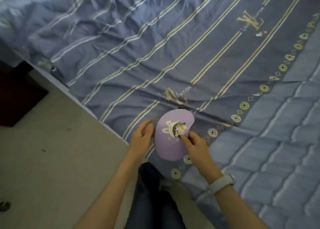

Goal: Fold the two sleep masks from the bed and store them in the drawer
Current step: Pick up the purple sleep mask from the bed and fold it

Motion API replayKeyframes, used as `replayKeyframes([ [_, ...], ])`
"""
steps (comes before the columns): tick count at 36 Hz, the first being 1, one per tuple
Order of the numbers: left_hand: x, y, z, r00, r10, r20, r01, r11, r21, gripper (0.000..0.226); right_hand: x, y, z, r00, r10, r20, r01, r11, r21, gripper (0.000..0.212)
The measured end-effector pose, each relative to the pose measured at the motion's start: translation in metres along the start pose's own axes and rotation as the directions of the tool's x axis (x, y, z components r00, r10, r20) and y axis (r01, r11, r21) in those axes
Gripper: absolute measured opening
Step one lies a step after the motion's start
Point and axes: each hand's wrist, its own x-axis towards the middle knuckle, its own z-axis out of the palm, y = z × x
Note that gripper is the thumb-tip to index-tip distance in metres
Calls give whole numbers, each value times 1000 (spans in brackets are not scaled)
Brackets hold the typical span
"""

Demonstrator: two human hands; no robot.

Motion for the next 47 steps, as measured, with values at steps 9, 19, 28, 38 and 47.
replayKeyframes([
  [9,-180,-44,-128,988,36,-151,-29,998,49,47,-131,-20,104,940,-97,328,176,960,-219,19],
  [19,-311,-113,-238,903,84,-422,-61,996,67,10,-251,-48,219,824,-372,427,507,819,-266,11],
  [28,-387,-117,-320,908,70,-413,-203,936,-287,17,-326,-82,287,784,-384,489,474,878,-71,3],
  [38,-411,-104,-326,910,95,-404,-264,883,-387,14,-355,-98,303,886,-321,336,306,947,96,12],
  [47,-410,-91,-316,936,30,-351,-211,846,-491,15,-360,-109,285,891,-277,360,246,960,132,34],
])
